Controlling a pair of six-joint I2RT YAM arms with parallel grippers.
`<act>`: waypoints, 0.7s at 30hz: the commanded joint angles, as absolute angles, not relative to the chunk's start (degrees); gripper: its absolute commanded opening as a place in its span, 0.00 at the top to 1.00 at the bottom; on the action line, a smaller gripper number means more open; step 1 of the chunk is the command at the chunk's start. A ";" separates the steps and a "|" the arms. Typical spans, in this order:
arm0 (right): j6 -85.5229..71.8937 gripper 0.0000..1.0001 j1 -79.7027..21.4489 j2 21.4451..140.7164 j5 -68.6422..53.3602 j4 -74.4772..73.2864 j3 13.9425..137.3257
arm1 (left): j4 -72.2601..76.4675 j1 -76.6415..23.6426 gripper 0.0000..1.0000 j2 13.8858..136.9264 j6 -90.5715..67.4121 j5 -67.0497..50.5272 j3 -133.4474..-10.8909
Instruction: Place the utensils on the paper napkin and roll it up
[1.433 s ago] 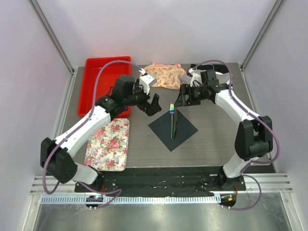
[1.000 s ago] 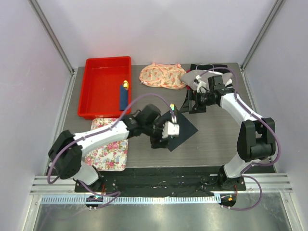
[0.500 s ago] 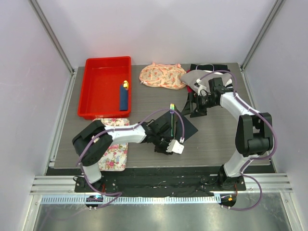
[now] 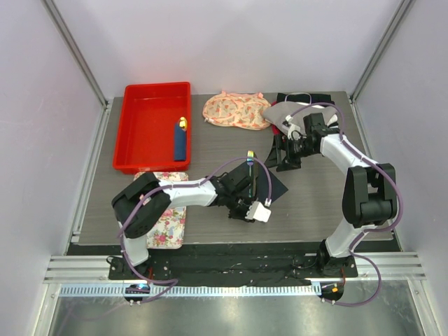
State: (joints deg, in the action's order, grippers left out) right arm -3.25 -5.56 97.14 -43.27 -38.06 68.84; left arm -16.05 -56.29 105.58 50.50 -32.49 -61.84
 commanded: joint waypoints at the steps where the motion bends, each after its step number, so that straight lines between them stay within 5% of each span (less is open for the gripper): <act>1: -2.46 0.14 -5.10 97.29 -44.65 -38.06 70.58 | -15.12 -56.60 0.75 107.22 52.47 -32.79 -63.72; 9: -2.64 0.14 -4.66 97.03 -44.82 -38.23 70.40 | -15.29 -56.60 1.00 105.82 49.58 -34.54 -64.68; 21: -3.16 0.14 -4.57 97.29 -45.53 -38.23 70.22 | -15.73 -54.06 1.00 102.66 42.46 -35.95 -67.49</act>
